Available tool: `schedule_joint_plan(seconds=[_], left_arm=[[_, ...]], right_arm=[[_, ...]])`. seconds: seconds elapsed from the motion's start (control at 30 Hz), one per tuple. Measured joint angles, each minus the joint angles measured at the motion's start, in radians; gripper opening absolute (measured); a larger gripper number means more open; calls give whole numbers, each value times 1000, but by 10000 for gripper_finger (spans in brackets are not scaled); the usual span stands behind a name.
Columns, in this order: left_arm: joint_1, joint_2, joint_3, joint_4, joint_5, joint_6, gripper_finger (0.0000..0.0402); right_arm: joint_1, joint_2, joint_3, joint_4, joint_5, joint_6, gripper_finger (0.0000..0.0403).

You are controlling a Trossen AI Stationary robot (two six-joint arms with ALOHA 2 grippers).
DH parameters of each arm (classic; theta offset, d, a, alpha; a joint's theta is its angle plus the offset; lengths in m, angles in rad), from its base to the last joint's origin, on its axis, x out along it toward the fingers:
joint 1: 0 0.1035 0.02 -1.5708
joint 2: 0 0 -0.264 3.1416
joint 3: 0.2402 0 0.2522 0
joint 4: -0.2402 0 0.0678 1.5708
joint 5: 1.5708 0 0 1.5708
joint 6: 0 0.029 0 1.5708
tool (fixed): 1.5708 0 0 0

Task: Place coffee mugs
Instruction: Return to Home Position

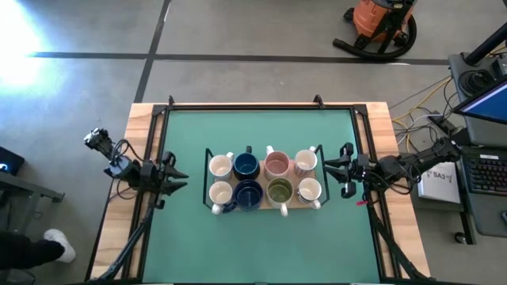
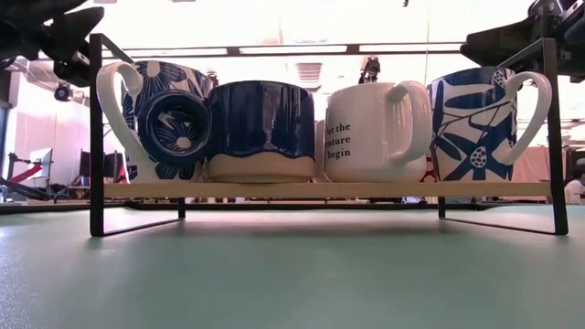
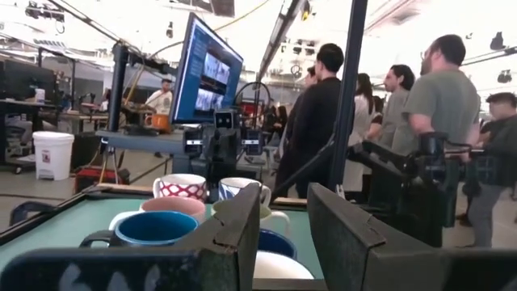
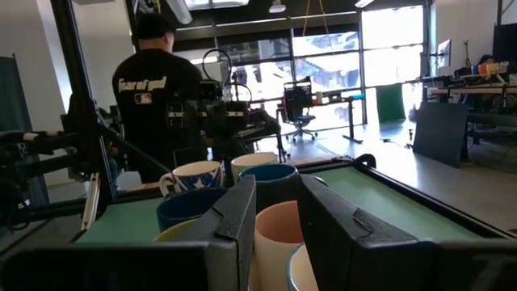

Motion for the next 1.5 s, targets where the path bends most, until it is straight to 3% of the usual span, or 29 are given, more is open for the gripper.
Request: schedule_joint_plan(seconds=[1.5], left_arm=[[0,12,1,-17,2,2,89]], right_arm=[[0,1,0,0,0,0,82]])
